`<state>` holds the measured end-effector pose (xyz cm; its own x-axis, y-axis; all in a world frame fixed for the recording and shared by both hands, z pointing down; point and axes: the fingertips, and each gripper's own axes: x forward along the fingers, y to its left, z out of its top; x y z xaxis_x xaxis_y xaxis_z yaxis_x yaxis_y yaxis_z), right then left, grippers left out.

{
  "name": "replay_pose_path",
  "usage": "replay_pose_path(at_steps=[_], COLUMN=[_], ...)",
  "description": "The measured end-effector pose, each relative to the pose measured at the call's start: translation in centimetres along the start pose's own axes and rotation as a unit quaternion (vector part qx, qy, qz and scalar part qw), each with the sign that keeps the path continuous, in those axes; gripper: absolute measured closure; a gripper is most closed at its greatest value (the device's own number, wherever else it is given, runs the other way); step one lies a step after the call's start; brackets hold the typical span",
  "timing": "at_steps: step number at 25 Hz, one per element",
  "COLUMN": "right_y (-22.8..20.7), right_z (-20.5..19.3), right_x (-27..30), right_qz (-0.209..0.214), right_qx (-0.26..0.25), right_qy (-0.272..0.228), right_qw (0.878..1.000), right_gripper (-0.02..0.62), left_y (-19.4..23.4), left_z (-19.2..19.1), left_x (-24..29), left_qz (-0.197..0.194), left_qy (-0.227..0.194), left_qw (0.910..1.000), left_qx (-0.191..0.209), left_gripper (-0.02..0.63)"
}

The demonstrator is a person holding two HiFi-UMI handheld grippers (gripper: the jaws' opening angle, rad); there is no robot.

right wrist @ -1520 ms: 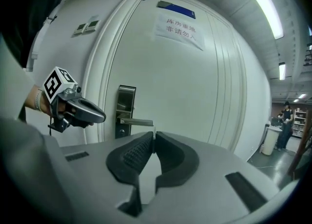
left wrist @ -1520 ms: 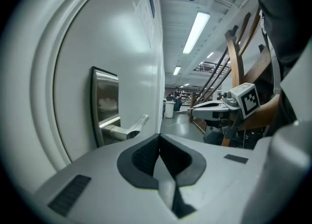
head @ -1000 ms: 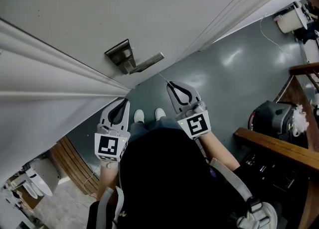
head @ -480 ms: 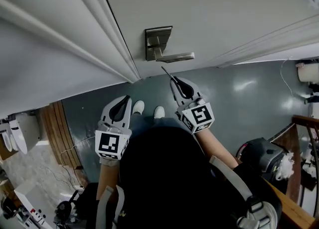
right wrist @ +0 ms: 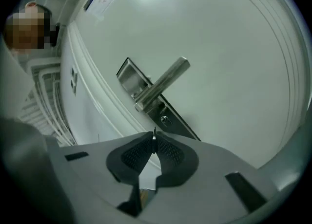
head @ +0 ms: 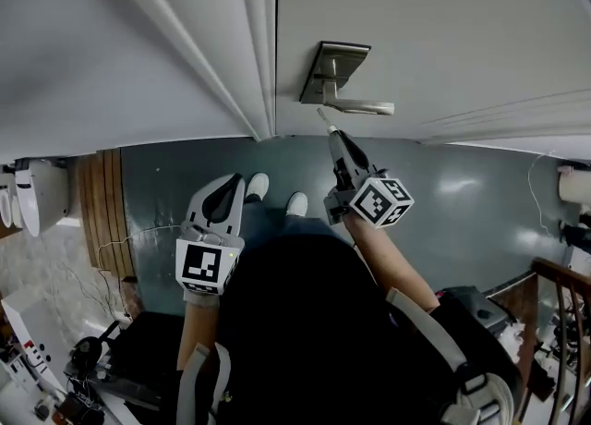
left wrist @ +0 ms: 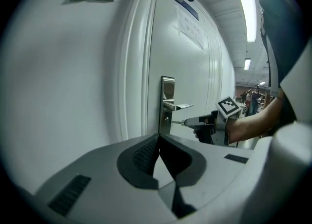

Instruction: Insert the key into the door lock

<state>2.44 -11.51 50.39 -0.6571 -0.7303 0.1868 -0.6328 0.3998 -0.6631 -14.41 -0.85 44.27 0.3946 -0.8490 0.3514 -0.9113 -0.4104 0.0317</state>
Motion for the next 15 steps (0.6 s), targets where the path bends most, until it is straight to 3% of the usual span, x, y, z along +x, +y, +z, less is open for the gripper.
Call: replay_pose_path(at_steps=[7,15], right_y=[-1.7,-2.7], right_z=[-0.2,0.3], right_x=[1.3,2.0], right_qz=[0.008,0.010], right_qx=[0.152,0.265], right_qy=[-0.022,-0.053], right_qw=[0.988,0.963], right_gripper=[0.563,0.563], left_y=[0.8,1.6], left_z=[-0.3,-0.2], left_x=[-0.4,-0.1], left_qz=[0.013,0.012], left_qy=[-0.001,0.006], left_qw=[0.9999,0.9999], left_qx=[-0.002,0.001], left_gripper=[0.598,0.598])
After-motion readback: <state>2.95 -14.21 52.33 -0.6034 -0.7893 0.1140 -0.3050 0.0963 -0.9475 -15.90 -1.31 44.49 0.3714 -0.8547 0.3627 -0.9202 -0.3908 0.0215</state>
